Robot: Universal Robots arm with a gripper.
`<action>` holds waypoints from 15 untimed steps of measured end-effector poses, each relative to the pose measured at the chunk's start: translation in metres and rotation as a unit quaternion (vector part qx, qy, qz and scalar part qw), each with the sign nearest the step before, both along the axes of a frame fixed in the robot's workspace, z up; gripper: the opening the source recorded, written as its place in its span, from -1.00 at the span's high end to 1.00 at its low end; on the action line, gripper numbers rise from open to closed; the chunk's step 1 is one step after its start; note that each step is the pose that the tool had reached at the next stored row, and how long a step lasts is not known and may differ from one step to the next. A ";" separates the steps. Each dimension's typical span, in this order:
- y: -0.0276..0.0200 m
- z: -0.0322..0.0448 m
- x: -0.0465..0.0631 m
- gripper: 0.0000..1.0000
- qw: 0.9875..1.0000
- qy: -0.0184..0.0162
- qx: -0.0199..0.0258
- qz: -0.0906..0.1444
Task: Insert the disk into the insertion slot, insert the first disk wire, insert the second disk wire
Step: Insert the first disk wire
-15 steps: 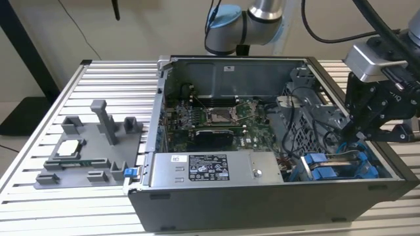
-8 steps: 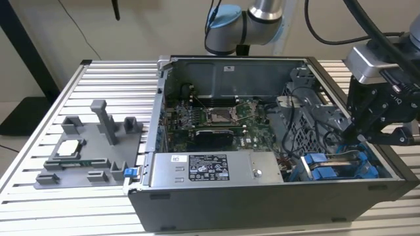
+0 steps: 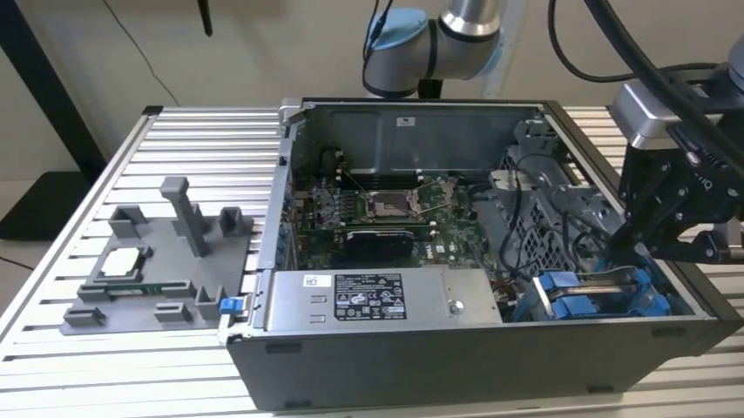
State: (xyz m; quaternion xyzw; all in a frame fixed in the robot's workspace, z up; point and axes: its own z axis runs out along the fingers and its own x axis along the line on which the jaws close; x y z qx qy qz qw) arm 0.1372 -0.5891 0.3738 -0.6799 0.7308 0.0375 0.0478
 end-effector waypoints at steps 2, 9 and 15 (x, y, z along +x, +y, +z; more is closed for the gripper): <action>-0.0012 -0.0004 0.000 1.00 1.000 0.003 0.000 -0.005; -0.0042 -0.0032 0.002 1.00 1.000 0.012 0.004 -0.009; -0.0060 -0.0065 0.007 1.00 1.000 0.014 0.019 -0.010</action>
